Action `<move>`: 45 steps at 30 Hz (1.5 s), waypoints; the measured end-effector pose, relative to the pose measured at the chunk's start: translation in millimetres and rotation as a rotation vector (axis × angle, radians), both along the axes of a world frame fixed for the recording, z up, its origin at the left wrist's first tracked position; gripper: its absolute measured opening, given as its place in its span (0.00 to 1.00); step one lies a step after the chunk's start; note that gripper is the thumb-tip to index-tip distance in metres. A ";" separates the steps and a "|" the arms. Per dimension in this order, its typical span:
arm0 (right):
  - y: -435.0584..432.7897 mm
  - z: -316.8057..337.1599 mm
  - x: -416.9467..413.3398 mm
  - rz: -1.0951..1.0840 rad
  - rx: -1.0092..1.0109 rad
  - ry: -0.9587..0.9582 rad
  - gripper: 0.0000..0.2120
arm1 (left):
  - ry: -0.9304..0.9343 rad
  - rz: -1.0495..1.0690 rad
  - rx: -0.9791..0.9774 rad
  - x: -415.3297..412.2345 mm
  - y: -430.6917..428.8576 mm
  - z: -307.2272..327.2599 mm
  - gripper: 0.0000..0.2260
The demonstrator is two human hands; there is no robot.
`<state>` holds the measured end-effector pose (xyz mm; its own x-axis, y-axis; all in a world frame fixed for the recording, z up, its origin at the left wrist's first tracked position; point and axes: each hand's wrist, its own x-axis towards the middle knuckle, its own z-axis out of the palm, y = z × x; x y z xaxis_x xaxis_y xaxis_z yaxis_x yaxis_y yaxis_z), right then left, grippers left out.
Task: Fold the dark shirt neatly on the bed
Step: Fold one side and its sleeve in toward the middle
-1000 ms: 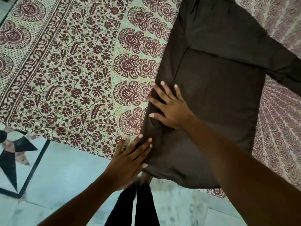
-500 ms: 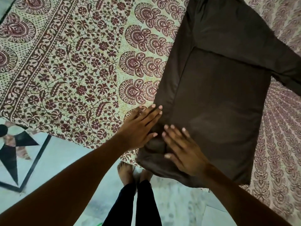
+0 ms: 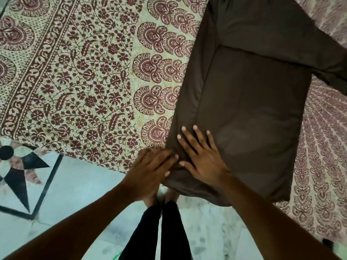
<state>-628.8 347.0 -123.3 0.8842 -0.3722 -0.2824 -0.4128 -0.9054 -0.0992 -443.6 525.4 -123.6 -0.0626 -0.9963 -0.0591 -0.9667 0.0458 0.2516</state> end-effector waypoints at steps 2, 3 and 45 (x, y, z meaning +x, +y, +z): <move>24.3 1.7 -21.8 0.023 0.012 0.018 0.35 | 0.004 0.115 0.004 9.4 -23.1 6.3 0.25; 33.6 3.3 -30.6 0.042 0.020 0.030 0.34 | 0.002 0.133 0.028 13.9 -34.2 7.7 0.26; -225.3 15.7 96.5 -0.109 -0.006 -0.073 0.33 | -0.059 -0.054 0.132 56.7 -161.4 15.5 0.42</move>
<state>-532.3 121.7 -107.7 0.8565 -0.4686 -0.2162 -0.5006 -0.8564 -0.1269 -386.9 364.0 -108.0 -0.1083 -0.9748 -0.1949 -0.9770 0.0682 0.2020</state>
